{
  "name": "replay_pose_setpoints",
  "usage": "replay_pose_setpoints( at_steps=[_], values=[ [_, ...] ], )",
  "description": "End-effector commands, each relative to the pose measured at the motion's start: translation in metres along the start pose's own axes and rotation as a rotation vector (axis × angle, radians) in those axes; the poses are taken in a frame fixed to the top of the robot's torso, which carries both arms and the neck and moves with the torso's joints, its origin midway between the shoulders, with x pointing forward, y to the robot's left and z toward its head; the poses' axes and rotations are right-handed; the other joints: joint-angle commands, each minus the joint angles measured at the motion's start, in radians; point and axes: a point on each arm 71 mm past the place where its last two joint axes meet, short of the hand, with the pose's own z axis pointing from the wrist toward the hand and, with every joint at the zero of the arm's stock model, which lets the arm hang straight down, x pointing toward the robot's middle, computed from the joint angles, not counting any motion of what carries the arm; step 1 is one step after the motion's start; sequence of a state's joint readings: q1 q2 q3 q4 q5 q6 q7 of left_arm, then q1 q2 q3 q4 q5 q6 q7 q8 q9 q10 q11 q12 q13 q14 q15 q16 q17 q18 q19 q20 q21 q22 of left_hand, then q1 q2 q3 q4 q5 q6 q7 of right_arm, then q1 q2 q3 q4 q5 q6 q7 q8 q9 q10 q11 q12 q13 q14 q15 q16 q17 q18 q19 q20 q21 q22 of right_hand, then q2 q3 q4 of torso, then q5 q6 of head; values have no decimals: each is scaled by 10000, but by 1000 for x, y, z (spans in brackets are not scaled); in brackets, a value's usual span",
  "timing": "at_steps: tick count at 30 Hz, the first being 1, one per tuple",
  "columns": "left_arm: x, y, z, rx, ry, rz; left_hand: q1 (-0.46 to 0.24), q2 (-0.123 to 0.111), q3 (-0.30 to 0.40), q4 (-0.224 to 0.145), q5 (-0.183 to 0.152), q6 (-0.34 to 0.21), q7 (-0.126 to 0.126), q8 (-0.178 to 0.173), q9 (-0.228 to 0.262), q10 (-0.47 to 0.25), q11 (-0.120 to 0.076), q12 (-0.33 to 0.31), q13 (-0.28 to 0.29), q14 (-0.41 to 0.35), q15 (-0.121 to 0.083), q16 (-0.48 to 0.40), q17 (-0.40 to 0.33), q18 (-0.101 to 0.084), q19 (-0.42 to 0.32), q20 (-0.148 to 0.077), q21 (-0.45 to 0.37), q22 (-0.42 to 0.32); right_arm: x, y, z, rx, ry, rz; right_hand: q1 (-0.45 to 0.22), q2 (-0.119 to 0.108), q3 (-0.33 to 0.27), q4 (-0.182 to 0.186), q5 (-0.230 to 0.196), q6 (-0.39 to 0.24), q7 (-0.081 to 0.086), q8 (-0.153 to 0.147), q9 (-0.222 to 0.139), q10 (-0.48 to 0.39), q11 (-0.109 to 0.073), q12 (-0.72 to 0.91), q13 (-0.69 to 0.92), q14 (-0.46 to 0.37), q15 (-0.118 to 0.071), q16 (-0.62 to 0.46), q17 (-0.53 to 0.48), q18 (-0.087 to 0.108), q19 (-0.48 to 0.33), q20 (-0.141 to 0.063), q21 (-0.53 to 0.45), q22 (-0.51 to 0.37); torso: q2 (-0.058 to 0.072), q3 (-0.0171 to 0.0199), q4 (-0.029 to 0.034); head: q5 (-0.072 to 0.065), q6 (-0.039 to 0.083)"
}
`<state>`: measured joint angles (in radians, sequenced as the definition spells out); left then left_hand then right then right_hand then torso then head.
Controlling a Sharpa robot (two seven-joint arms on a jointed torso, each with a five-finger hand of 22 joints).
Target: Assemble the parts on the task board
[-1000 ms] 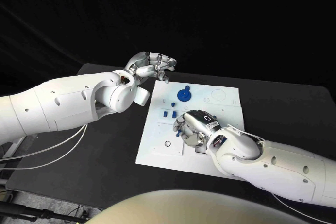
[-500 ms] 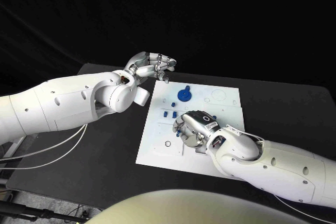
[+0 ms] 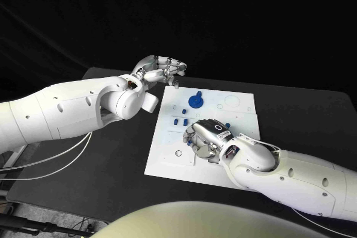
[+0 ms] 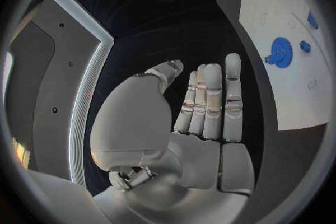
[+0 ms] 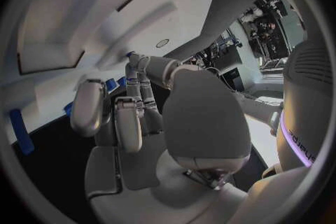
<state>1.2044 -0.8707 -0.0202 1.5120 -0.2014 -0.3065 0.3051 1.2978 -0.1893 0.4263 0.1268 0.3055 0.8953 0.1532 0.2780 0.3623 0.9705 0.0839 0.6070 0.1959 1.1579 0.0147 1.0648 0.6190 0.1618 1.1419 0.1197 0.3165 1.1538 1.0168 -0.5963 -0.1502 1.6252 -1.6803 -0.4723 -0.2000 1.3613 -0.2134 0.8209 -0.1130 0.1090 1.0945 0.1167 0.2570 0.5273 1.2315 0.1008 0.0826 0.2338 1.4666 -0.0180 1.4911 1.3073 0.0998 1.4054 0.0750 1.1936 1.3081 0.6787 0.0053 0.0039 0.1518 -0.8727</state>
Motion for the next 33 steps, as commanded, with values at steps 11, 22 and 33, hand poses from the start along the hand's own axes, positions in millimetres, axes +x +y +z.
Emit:
replay_pose_setpoints(
  at_steps=[11, 22, 33],
  values=[
    [1, -1, 0, -4, 110, -26, -17, 111, -23, 57, 29, -43, 9, -8, -6, -89, 27, -49, -20, -22, 30, -29, -3, 169, 84, 22, -61, -17, 5, -5, -4, 8, 398, 93, -1129, -459, -956, 197, 541, -1268, 598, -880, -430, -2010, 172, -194, -426, 173, 498, -746, -911, 288, -1002, 516, -2165, -472, -6, 3, -6, -7, 1],
    [1, 0, 0, -29, 106, -23, -29, 133, -35, 86, 7, -56, 14, -9, -8, -154, 42, -80, -38, -31, 39, -32, -12, 168, 90, 27, -73, -20, -5, -8, -13, 107, -215, 261, -1078, -361, -1725, 191, 675, -1330, 582, -1025, -708, -2139, 184, -102, -738, 149, 484, -913, -1165, 335, -970, 551, -2540, -759, -4, 5, -2, -54, 1],
    [0, 0, 1, -44, 88, -14, -29, 133, -35, 86, 7, -56, 14, -9, -8, -154, 42, -80, -38, -31, 39, -32, -12, 168, 90, 27, -73, -20, -50, -21, -31, 592, -971, 657, -1086, -236, -1743, 240, 873, -1068, 526, -966, -851, -1656, 112, 138, -831, 307, 430, -692, -741, 232, -642, 503, -2101, -558, -24, 8, -32, -228, 1]
  ],
)
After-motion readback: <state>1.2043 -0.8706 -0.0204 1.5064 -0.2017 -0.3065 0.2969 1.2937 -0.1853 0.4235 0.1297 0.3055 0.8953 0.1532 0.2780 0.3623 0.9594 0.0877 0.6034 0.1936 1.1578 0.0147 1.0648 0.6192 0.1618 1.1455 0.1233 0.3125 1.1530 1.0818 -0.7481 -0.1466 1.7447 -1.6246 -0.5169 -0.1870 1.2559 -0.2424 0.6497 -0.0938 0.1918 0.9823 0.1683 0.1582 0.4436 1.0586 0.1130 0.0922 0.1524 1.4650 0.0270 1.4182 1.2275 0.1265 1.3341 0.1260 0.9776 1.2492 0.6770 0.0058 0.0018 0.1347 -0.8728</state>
